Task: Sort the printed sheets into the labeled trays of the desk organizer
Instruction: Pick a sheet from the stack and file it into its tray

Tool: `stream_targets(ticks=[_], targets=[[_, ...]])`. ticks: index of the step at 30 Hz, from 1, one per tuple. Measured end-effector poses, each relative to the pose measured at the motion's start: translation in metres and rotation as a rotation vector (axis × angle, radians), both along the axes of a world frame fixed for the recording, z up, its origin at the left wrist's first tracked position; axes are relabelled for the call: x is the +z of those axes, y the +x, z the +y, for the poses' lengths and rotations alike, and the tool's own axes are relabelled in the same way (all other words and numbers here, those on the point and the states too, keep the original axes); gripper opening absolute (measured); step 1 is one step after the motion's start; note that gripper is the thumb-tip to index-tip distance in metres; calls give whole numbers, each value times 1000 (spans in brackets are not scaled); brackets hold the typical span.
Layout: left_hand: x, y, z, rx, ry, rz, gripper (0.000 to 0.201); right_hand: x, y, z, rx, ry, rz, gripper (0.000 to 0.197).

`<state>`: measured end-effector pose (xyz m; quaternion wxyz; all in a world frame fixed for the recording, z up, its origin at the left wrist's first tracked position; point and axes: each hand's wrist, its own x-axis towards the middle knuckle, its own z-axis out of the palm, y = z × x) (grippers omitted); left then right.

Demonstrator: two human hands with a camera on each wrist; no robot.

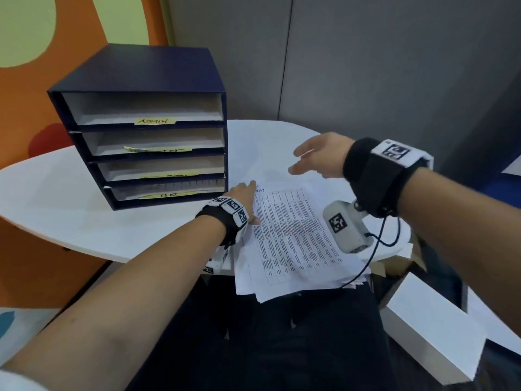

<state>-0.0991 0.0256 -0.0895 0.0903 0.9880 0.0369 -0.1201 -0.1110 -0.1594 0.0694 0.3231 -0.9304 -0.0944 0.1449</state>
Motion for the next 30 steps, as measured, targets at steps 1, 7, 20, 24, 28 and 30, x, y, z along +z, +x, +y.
stream_targets(ticks=[1,7,20,24,28,30], targets=[[0,2,1,-1,26,-11,106,-6,2,4,8,-40,-57,47],[2,-6,7,4,135,-181,94,-93,-1,29,184,-453,-183,73],[17,-34,40,-65,-68,-233,35,-152,2,32,354,-704,-354,82],[23,-28,50,-106,-4,-247,55,-166,-11,25,401,-697,-215,71],[25,-18,26,-76,-3,-163,71,-169,-19,22,425,-722,-170,75],[24,-10,22,-14,-3,-102,72,-167,-20,21,434,-729,-162,75]])
